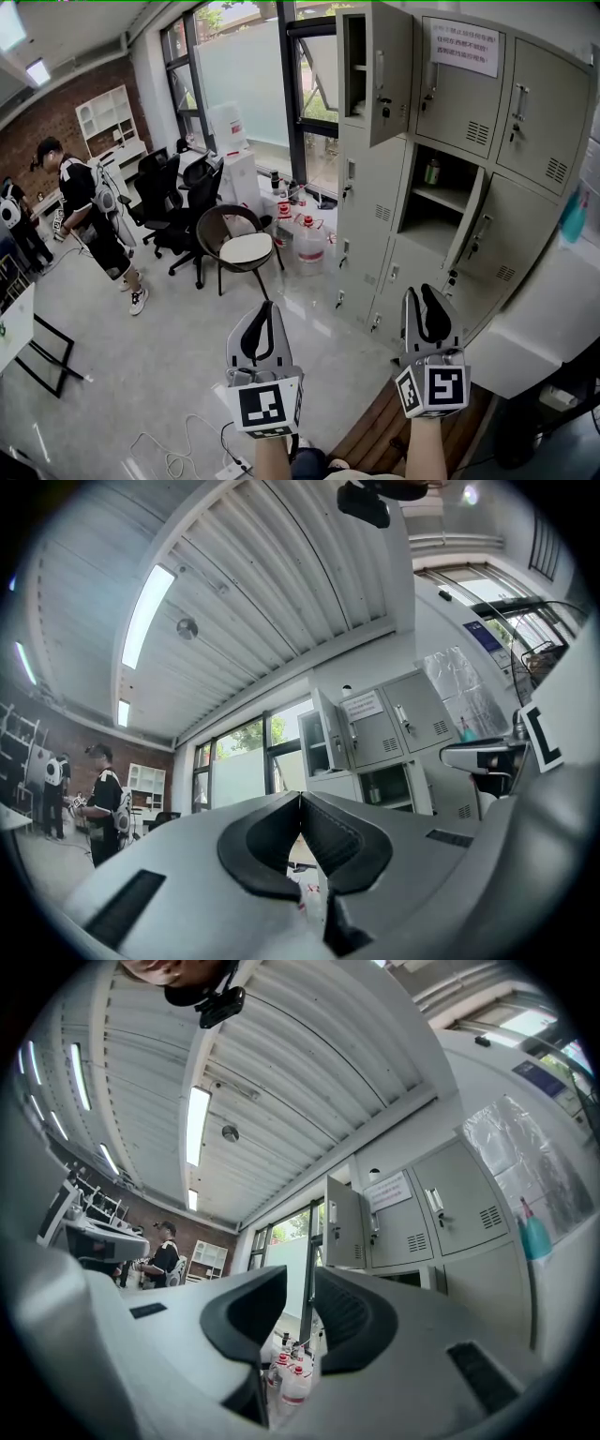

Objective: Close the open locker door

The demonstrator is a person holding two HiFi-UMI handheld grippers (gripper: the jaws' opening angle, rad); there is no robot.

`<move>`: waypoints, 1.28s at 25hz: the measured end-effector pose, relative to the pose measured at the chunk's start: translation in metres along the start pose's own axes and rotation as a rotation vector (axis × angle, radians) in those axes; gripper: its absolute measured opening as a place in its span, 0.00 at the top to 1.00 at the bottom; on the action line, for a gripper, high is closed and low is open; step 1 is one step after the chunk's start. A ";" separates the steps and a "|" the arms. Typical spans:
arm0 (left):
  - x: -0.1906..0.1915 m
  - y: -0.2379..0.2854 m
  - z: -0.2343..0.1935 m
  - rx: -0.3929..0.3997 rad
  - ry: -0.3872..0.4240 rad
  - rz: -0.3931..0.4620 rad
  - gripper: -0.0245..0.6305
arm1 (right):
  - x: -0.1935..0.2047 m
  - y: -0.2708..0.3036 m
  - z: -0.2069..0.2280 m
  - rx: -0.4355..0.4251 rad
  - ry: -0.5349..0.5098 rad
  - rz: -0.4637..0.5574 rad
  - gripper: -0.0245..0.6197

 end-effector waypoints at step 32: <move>0.117 0.278 -0.110 0.206 -0.008 0.110 0.96 | 0.115 0.245 -0.032 0.215 -0.136 0.106 0.70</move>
Point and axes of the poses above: the fingertips, and each gripper's own axes: y forward along the fingers, z to its right, x out of its underside, the point moved 8 cm from there along -y, backward along the fingers, and after that the axes turned 1 degree about y, right-handed, at the moved point
